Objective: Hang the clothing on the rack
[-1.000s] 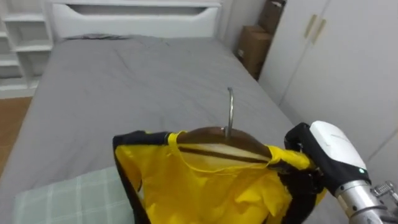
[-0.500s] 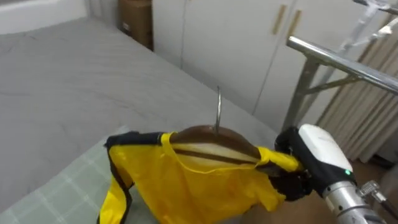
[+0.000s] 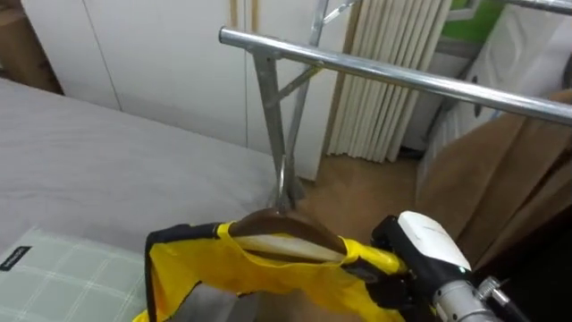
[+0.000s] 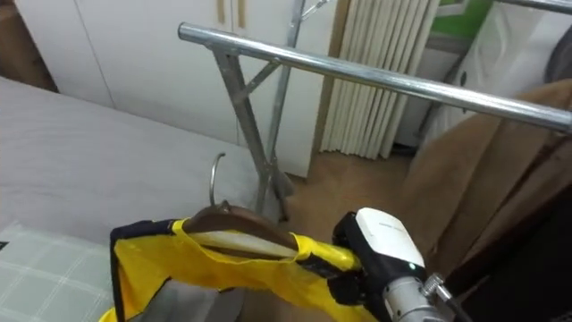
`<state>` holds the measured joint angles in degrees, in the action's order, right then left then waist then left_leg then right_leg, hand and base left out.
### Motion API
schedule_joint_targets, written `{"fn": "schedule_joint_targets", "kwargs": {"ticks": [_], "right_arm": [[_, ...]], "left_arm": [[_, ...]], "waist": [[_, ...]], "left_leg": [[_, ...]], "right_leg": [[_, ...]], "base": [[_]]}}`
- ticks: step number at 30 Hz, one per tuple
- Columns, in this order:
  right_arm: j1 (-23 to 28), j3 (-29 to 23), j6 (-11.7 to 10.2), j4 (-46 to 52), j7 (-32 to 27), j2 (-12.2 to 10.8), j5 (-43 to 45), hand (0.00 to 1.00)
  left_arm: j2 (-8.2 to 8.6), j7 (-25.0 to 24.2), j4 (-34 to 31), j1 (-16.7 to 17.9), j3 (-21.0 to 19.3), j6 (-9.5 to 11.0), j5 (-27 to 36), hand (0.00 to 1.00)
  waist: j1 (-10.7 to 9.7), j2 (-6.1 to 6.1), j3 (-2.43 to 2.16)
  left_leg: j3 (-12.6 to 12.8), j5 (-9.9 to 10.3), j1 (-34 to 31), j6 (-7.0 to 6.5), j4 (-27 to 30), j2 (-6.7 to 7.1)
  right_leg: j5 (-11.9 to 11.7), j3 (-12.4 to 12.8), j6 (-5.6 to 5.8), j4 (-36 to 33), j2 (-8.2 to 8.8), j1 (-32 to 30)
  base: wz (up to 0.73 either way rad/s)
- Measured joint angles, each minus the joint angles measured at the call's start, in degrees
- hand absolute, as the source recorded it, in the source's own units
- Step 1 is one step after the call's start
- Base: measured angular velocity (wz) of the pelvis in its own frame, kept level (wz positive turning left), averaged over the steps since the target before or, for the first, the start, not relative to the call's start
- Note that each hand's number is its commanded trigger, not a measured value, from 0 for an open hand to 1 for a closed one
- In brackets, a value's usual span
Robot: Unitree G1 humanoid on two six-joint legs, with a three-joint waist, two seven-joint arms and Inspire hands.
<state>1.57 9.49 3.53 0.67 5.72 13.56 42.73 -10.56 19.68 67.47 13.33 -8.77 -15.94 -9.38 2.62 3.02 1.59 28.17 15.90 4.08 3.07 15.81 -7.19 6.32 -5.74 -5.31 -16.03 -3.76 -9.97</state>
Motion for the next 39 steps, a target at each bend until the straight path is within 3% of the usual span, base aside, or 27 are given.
{"fn": "schedule_joint_targets", "kwargs": {"ticks": [3,5,6,7,8,9,10,11,12,13,14,16,17,18,19,20,21,22,23,24,25,26,28,29,32,39], "right_arm": [[0.01,-0.04,-0.43,-0.2,-0.09,-0.19,0.02,1.0],[0.5,-0.1,-0.37,-0.67,-0.76,-0.15,0.07,1.0],[0.8,-0.21,-0.34,-0.67,-0.86,-0.11,0.12,1.0],[1.33,-0.27,-0.23,-0.67,-0.88,0.0,0.12,1.0],[2.17,-0.42,-0.24,-0.6,-0.96,0.07,0.04,1.0],[2.64,-0.73,-0.21,-0.62,-1.0,0.07,0.04,1.0],[3.01,-0.92,0.18,-1.0,-1.06,0.15,0.1,1.0],[3.06,-1.09,0.23,-1.56,-1.57,0.6,0.11,1.0],[3.05,-1.22,0.23,-2.0,-2.12,0.95,0.11,1.0],[3.07,-1.54,0.23,-2.56,-3.22,1.73,0.1,1.0],[3.04,-1.57,0.14,-3.36,-4.35,2.3,0.1,1.0],[3.06,-1.58,-0.12,-4.34,-5.45,2.6,-0.14,1.0],[3.43,-1.66,-0.2,-4.58,-5.48,2.95,-0.25,1.0],[3.48,-1.79,-0.32,-4.65,-5.56,2.97,-0.28,1.0],[3.46,-2.22,-1.0,-4.52,-6.08,2.73,-0.23,1.0],[3.92,-2.98,-1.48,-4.47,-6.58,2.55,-0.2,1.0],[4.41,-3.34,-1.69,-4.47,-6.67,2.67,-0.18,1.0],[4.78,-3.76,-2.22,-4.26,-6.94,2.56,0.13,1.0],[4.46,-3.71,-2.64,-3.53,-6.94,1.88,0.33,1.0],[4.51,-3.78,-2.78,-2.45,-6.96,1.75,0.11,1.0],[4.51,-4.32,-2.91,-0.28,-7.08,2.07,-1.2,1.0],[4.44,-4.99,-2.91,1.29,-7.55,2.51,-2.68,1.0],[4.06,-5.68,-2.88,2.24,-8.24,2.43,-3.87,1.0],[4.05,-6.42,-2.77,2.24,-9.29,2.58,-3.83,1.0],[4.06,-6.67,-2.23,2.18,-9.96,1.37,-3.66,1.0],[4.01,-6.49,-1.83,3.55,-10.65,0.82,-1.4,1.0]], "left_arm": [[-0.21,0.42,-0.29,0.03,-0.01,-0.61,-0.31,0.0],[-0.37,1.3,-2.31,0.04,-0.08,-2.1,-0.31,0.0],[-0.35,1.47,-2.93,0.05,-0.07,-2.32,-0.31,0.0],[-0.17,1.8,-3.41,0.05,-0.06,-2.39,-0.31,0.0],[0.01,2.22,-3.41,0.06,0.13,-2.39,-0.29,0.0],[0.07,2.27,-3.46,-0.08,0.36,-2.38,-0.3,0.0],[0.11,2.27,-4.07,-0.13,1.25,-2.37,-0.35,0.0],[0.31,2.27,-5.54,-0.13,1.98,-2.33,-0.35,0.0],[0.5,2.27,-6.29,-0.13,2.39,-2.19,-0.35,0.0],[0.87,2.28,-7.9,-0.02,3.23,-1.39,-0.34,0.0],[1.3,2.28,-9.18,0.18,3.52,-0.86,-0.35,0.0],[1.66,2.29,-10.2,0.06,3.99,-0.64,-0.45,0.0],[1.88,2.11,-9.95,0.24,4.97,-0.64,-0.46,0.0],[2.01,1.97,-9.85,0.24,5.12,-0.64,-0.4,0.0],[1.92,1.93,-9.63,-0.2,5.01,-0.38,-0.49,0.0],[2.16,2.02,-8.12,-0.76,5.08,0.1,-1.72,0.0],[2.49,2.04,-7.71,-0.29,5.12,0.14,-2.02,0.0],[2.62,2.06,-7.68,1.46,4.96,0.17,-2.05,0.0],[2.61,2.01,-7.35,2.93,3.47,0.13,-1.89,0.0],[2.57,2.0,-7.28,3.21,2.29,0.05,-1.83,0.0],[2.56,2.0,-7.26,3.16,0.4,0.01,-1.83,0.0],[2.79,1.98,-7.11,3.19,-0.68,0.04,-1.84,0.0],[3.01,1.93,-6.07,3.18,-1.2,0.18,-1.86,0.0],[3.13,1.89,-5.96,3.17,-1.09,0.17,-1.85,0.0],[3.11,1.89,-5.54,3.18,-1.09,0.15,-1.33,0.0],[3.15,2.03,-5.54,3.09,-1.12,0.15,-1.32,0.0]], "waist": [[-0.92,-0.09,0.09],[-1.97,-0.09,0.09],[-2.08,-0.01,0.08],[-2.1,0.05,0.07],[-2.39,0.19,0.04],[-2.45,0.41,0.08],[-2.03,1.25,-0.17],[-1.24,1.9,-0.44],[-0.64,1.96,-0.53],[0.92,1.79,-0.53],[3.22,1.63,-0.63],[4.43,1.26,-0.62],[4.41,-0.06,-0.99],[4.31,-0.85,-1.0],[5.58,-2.08,-0.55],[7.26,-1.49,0.04],[7.27,-1.21,0.02],[6.81,-0.3,0.27],[5.73,0.23,0.55],[4.14,0.04,0.59],[1.7,-0.86,0.16],[0.82,-0.8,0.03],[0.39,-0.39,-0.24],[-0.05,-0.77,-0.35],[-0.57,-1.01,-0.43],[-0.62,-0.99,-0.46]], "left_leg": [[0.62,2.16,-1.44,1.11,5.32,-2.46],[-1.53,2.96,-3.17,1.62,10.32,-4.09],[-2.75,2.79,-3.82,1.35,11.77,-4.14],[-5.37,1.99,-4.71,0.15,13.86,-3.77],[-8.62,1.06,-5.36,-0.83,13.86,-2.04],[-10.88,1.13,-5.63,-1.04,13.32,-0.49],[-14.09,1.16,-6.25,-1.24,10.92,2.99],[-15.13,0.88,-6.99,-1.58,6.75,6.27],[-15.85,0.21,-7.24,-2.42,4.38,7.6],[-16.93,-2.19,-7.53,-4.36,-1.22,10.15],[-18.56,-5.78,-7.3,-5.25,-7.09,12.11],[-21.14,-10.13,-6.9,-4.92,-10.6,12.6],[-21.94,-14.68,-5.26,-5.23,-10.33,10.59],[-21.99,-13.62,-4.54,-5.1,-11.44,9.22],[-19.11,-11.38,-4.71,-4.45,-11.57,6.7],[-16.24,-9.43,-4.61,-4.15,-9.67,6.69],[-15.53,-8.21,-4.27,-4.25,-7.89,7.21],[-14.36,-5.11,-3.26,-4.13,-4.25,8.35],[-13.29,-2.45,-2.57,-3.16,-0.77,7.81],[-14.28,-1.89,-2.69,-2.54,0.19,7.06],[-16.37,-1.91,-3.18,-2.3,0.09,6.01],[-18.96,-2.39,-3.45,-3.02,-1.36,6.4],[-21.46,-3.92,-3.53,-3.38,-3.5,8.02],[-22.62,-5.49,-3.84,-3.49,-4.18,7.92],[-22.26,-4.89,-3.22,-3.87,-4.81,7.28],[-21.82,-3.63,-3.32,-3.68,-4.94,6.58]], "right_leg": [[1.2,0.87,-1.07,-2.24,-1.35,-0.92],[2.02,2.01,-2.19,-3.89,-2.31,-1.16],[2.02,3.37,-2.45,-4.03,-2.82,-1.14],[1.79,7.18,-2.87,-4.21,-4.26,-0.84],[1.44,11.63,-3.27,-3.81,-5.5,0.33],[1.29,13.4,-3.16,-3.41,-5.62,0.67],[0.21,17.76,-2.75,-1.97,-5.63,1.33],[-1.95,23.62,-1.41,1.1,-5.8,2.31],[-3.04,26.65,-0.8,2.9,-6.04,2.9],[-5.0,33.69,1.68,6.49,-6.75,4.08],[-6.37,40.96,3.66,8.49,-7.88,4.68],[-8.51,44.53,4.51,8.09,-9.44,3.76],[-9.37,45.36,4.19,8.18,-11.6,3.19],[-9.36,44.95,4.19,8.42,-12.66,2.91],[-6.01,35.1,2.21,4.12,-12.9,-0.15],[1.66,18.34,1.61,-8.77,-6.84,-6.1],[4.86,14.09,2.07,-12.86,-2.68,-7.27],[9.64,10.71,5.38,-16.67,4.8,-7.23],[10.24,8.59,4.97,-17.52,5.4,-6.45],[10.09,10.0,4.57,-16.57,3.57,-5.46],[8.0,14.02,3.32,-12.64,-0.14,-3.46],[4.71,18.08,2.23,-7.48,-2.7,-1.04],[0.21,20.73,0.33,-1.41,-3.51,1.21],[-1.42,21.53,-0.15,0.7,-4.35,2.08],[-2.71,22.59,-0.73,2.09,-6.02,1.62],[-2.92,23.02,-0.88,2.34,-6.91,1.31]], "base": [[-0.22],[-0.07],[-0.05],[-0.11],[-0.1],[-0.1],[-0.13],[-0.19],[-0.22],[-0.46],[-0.54],[-0.34],[-0.1],[-0.2],[-0.54],[-0.57],[-0.57],[-0.54],[-0.48],[-0.36],[-0.27],[-0.44],[-0.58],[-0.45],[-0.3],[-0.06]]}}
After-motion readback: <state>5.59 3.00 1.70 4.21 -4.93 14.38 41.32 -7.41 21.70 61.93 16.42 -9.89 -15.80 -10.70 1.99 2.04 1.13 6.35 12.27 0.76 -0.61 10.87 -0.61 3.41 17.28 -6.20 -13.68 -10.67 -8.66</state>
